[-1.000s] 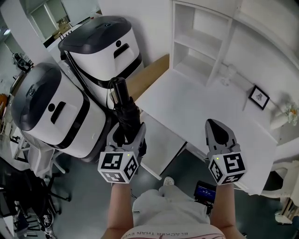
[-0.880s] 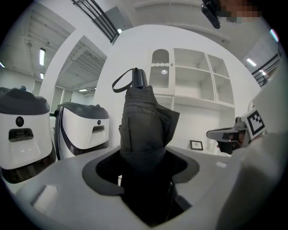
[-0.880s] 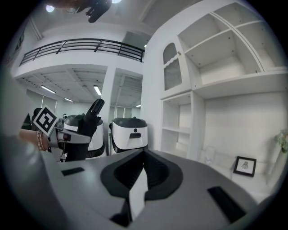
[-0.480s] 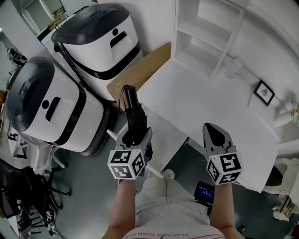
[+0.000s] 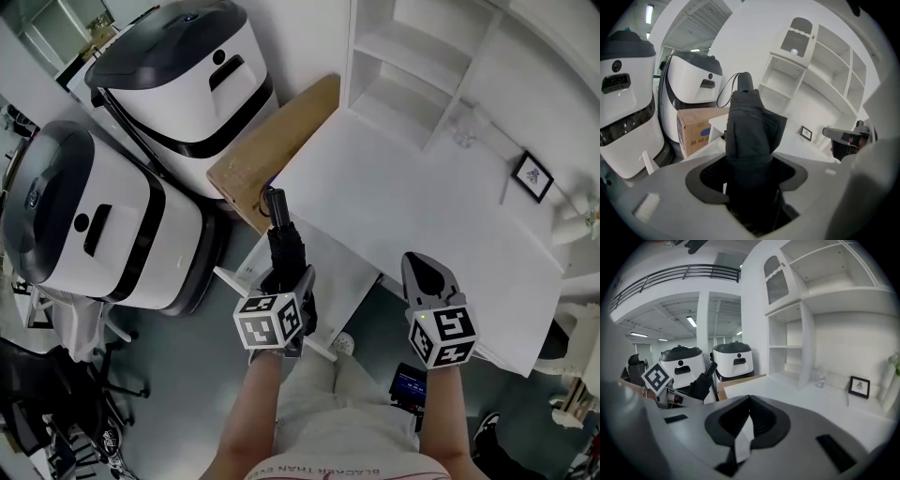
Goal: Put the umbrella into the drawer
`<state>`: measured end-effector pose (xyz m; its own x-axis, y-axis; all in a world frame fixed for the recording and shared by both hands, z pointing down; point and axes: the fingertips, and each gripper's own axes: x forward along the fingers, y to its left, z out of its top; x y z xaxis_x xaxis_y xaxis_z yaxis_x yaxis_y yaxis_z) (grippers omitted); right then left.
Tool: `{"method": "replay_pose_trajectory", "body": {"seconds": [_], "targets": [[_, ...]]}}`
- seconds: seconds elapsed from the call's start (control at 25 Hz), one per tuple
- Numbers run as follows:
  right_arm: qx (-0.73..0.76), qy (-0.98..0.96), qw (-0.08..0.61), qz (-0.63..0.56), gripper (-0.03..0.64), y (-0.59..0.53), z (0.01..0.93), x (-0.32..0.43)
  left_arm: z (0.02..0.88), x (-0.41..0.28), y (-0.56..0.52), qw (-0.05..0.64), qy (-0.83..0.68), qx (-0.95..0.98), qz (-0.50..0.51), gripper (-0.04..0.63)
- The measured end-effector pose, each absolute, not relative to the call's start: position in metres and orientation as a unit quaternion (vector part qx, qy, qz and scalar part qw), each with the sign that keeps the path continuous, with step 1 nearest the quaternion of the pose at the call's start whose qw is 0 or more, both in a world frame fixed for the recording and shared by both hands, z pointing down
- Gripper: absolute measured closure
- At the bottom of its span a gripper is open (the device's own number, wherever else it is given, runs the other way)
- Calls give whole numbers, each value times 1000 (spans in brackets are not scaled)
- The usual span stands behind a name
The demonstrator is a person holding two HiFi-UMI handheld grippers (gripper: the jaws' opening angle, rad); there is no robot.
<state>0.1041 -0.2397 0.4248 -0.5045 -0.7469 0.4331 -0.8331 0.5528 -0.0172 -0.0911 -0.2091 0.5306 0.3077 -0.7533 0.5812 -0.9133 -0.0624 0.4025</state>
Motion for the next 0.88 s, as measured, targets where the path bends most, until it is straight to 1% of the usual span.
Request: {"method": "replay_pose_trajectory", "body": {"seconds": [0.32,0.48,0.88], "targets": [[469,-849,208,129,609,-243,440,101,577,-82,-208,468,-553,682,102,324],[470,-846,214,132,609,-246,444,100,593,-81,-209,501,-547,664,95,324],[472,-838,231,148,609,-251,459,96,635,-75,-202,583,-522,612,117,324]]}}
